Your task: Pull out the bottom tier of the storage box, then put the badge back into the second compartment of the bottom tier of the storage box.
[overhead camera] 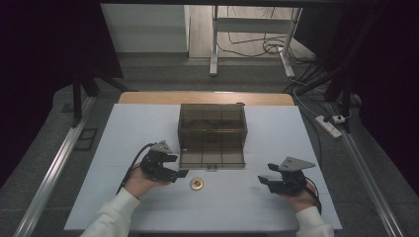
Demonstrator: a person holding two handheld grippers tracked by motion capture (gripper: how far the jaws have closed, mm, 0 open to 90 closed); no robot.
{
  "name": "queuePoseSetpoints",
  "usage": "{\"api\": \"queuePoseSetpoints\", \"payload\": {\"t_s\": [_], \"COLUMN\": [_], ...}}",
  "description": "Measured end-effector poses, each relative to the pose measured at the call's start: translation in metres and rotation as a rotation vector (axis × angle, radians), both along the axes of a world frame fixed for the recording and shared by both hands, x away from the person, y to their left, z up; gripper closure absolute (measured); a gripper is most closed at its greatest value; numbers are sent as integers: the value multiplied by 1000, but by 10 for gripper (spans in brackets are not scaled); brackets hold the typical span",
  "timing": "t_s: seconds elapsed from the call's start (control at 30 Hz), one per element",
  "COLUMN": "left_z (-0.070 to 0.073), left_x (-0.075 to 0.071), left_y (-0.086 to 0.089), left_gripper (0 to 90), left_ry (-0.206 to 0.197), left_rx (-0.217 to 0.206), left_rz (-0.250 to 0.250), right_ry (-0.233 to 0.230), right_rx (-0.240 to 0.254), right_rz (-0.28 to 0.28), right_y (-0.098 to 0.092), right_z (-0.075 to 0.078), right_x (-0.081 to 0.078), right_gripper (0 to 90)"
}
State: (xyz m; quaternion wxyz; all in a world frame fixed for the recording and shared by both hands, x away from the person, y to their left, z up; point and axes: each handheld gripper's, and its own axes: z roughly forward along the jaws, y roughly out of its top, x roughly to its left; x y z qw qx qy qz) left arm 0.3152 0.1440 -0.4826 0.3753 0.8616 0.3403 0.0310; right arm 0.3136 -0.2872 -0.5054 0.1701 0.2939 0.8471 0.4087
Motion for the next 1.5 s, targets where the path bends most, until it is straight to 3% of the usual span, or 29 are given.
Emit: {"api": "queuePoseSetpoints", "payload": {"t_s": [0.47, 1.5], "left_z": [2, -16], "left_x": [-3, -3], "left_y": [-13, -47], "left_gripper": [213, 187], "left_ry": [2, 45], "left_rx": [54, 172], "left_rz": [-41, -162], "right_ry": [2, -1], "right_rx": [-8, -25], "right_rz": [7, 7], "right_y": [0, -1], "right_z": [-1, -4], "right_x": [3, -1], "right_gripper": [365, 351]}}
